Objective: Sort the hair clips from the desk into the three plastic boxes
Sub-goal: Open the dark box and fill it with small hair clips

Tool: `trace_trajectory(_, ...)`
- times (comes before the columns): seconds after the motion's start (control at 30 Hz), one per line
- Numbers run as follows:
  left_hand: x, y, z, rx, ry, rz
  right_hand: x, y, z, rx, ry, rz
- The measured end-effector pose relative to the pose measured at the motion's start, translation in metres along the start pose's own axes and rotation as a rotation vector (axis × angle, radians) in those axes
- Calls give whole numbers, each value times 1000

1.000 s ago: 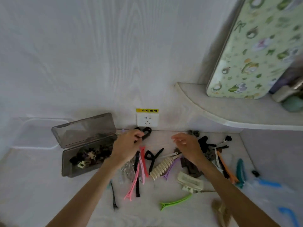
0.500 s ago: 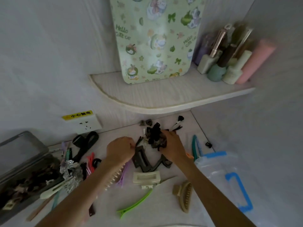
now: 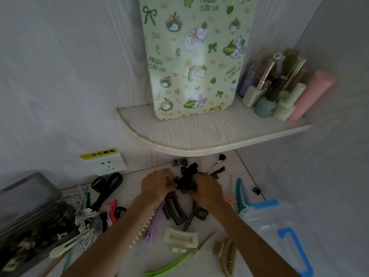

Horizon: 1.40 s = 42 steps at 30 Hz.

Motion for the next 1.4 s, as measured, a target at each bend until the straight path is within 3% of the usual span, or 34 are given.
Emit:
trace_trajectory(0.2, -5, 9, 9, -3, 75, -36, -6, -4, 6, -55, 84, 27)
trace_trajectory(0.3, -10, 18, 17, -69, 212, -110, 1, -7, 10, -104, 168, 92)
trace_trajectory(0.4, -17, 23, 27, -128, 403, -188, -1, -6, 16, -171, 212, 56)
trace_trajectory(0.53, -26, 29, 35, -119, 615, -170, -2, -3, 12, -136, -12, 77)
trace_trajectory(0.73, -32, 47, 48, -129, 736, -134, -14, 0, -3, 118, -452, 91)
trace_trajectory(0.8, -38, 56, 55, -127, 757, -154, -16, 3, -7, 148, -504, 104)
trace_trajectory(0.93, -51, 76, 78, -134, 746, -193, -24, 12, 5, 98, -368, 50)
trace_trajectory(1.03, -63, 99, 98, -165, 841, -290, -28, 16, 52, -2, -330, 30)
trace_trajectory(1.23, -96, 182, 170, -370, 757, -889, 28, 44, 214, -338, -427, 271)
trace_trajectory(1.3, -99, 202, 197, -475, 698, -916, 48, 55, 260, -443, -442, 329)
trace_trajectory(1.4, -99, 214, 218, -500, 666, -803, 63, 61, 283, -471, -467, 381)
Point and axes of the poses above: each hand's wrist, its own y-axis away from the middle knuckle, its own x-axis out of the palm, z = x × y, the point moved 6 cm from there along -y, towards the middle knuckle, and after that the axes turned 2 degrees about y, right-handed, at the moved point
